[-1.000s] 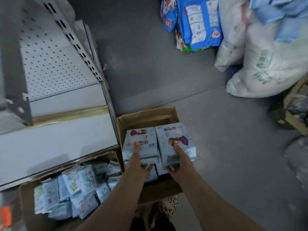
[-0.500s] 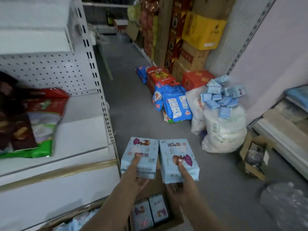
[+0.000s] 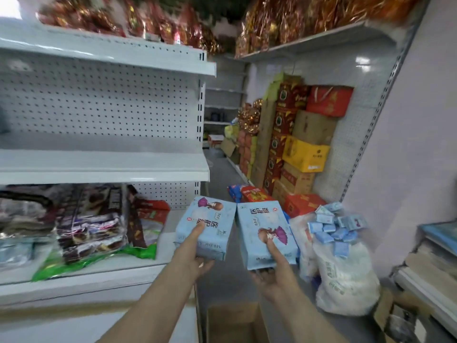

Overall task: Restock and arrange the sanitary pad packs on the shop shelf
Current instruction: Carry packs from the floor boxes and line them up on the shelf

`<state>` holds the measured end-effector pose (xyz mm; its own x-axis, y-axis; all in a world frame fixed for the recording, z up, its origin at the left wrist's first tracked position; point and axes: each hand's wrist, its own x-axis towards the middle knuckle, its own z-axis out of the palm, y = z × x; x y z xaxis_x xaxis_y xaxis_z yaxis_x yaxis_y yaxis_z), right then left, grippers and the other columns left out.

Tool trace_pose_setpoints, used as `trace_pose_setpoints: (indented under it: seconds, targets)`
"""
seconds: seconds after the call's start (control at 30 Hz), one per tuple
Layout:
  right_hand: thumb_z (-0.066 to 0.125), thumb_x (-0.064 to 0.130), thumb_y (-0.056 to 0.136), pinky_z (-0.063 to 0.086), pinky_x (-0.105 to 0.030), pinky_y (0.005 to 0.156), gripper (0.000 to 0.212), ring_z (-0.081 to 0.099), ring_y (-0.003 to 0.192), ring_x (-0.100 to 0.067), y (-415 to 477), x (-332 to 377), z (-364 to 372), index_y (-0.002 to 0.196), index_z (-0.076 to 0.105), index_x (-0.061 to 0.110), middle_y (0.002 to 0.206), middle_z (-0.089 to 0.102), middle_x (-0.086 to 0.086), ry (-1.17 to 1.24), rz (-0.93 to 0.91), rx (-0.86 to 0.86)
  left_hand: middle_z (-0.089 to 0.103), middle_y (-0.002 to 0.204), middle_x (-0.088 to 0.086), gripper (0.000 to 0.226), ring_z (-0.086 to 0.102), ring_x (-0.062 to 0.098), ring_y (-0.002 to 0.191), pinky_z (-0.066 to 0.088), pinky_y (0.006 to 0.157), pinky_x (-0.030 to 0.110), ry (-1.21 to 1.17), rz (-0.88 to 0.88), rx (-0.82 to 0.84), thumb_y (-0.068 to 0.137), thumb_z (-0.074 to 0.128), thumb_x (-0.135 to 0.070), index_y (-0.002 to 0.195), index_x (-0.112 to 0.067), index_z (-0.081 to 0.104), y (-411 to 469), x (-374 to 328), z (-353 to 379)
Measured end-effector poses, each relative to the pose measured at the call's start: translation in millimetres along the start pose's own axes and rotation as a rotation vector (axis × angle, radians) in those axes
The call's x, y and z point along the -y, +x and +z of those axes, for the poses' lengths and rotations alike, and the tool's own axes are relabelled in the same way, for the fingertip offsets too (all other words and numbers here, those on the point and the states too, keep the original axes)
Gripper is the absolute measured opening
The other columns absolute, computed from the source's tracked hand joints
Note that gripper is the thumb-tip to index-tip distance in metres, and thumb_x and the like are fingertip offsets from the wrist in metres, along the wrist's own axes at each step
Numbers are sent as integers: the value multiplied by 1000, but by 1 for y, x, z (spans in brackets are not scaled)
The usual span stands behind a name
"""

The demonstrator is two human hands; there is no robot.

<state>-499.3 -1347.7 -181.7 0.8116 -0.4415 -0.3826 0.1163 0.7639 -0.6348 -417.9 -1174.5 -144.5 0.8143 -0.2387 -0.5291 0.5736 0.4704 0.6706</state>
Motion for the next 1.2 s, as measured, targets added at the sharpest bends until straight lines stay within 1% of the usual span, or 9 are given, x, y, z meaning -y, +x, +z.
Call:
trace_pose_setpoints:
  seconds: [0.13, 0.3, 0.43, 0.53, 0.73, 0.9, 1.0, 1.07, 1.2]
  targets:
    - [76, 18, 84, 56, -43, 78, 38, 70, 97, -30, -29, -8, 69, 122, 67, 19, 107, 77, -11, -62, -35, 119, 71, 108, 10, 44, 66, 27, 100, 52, 93, 48, -36, 124, -7, 81, 80, -36, 115, -19, 60, -44, -72, -26]
    - [83, 20, 69, 61, -38, 68, 54, 72, 98, -28, -60, -41, 164, 120, 66, 19, 109, 77, -9, -124, -74, 213, 71, 94, 11, 30, 67, 28, 86, 54, 90, 50, -61, 262, 15, 82, 80, -33, 100, -16, 61, -83, -163, -81]
    - [85, 22, 73, 56, -52, 93, 52, 68, 108, -32, -78, -88, 240, 121, 65, 20, 115, 73, -12, -155, -49, 235, 72, 100, 11, 34, 67, 27, 86, 55, 79, 46, -25, 358, -22, 82, 79, -33, 106, -18, 60, -107, -240, -142]
    - [83, 21, 80, 49, -57, 102, 32, 64, 105, -33, -91, -129, 298, 105, 64, 20, 112, 69, -13, -181, -16, 248, 73, 106, 11, 44, 68, 27, 87, 53, 63, 40, 1, 403, -51, 83, 80, -33, 118, -18, 59, -117, -297, -189]
    - [82, 24, 82, 54, -55, 94, 28, 66, 104, -34, -105, -201, 390, 101, 63, 20, 112, 70, -13, -192, -26, 315, 74, 106, 11, 86, 73, 30, 89, 58, 54, 44, 11, 515, -169, 61, 93, -36, 133, -19, 49, -113, -408, -276]
    - [82, 20, 81, 55, -53, 92, 31, 66, 106, -34, -105, -240, 441, 106, 64, 17, 114, 71, -13, -184, -22, 356, 74, 94, 10, 48, 72, 28, 77, 56, 47, 43, -32, 539, -128, 75, 86, -24, 114, -18, 60, -107, -463, -306]
    - [86, 21, 71, 55, -53, 93, 47, 67, 107, -35, -96, -250, 464, 112, 65, 17, 115, 72, -13, -221, -25, 372, 75, 106, 12, 75, 75, 35, 85, 57, 57, 59, -84, 577, -112, 64, 93, -22, 130, -20, 57, -96, -488, -322]
    - [87, 22, 68, 57, -51, 89, 56, 68, 107, -34, -84, -254, 477, 118, 64, 17, 115, 73, -13, -245, -12, 401, 74, 109, 13, 76, 75, 36, 88, 57, 61, 64, -96, 597, -101, 61, 95, -22, 128, -19, 58, -84, -503, -335]
    - [84, 22, 78, 58, -49, 86, 44, 69, 107, -33, -55, -256, 496, 118, 66, 16, 111, 75, -12, -265, 5, 441, 74, 105, 17, 75, 74, 37, 88, 59, 59, 56, -20, 669, -171, 63, 94, -17, 128, -12, 58, -79, -529, -341]
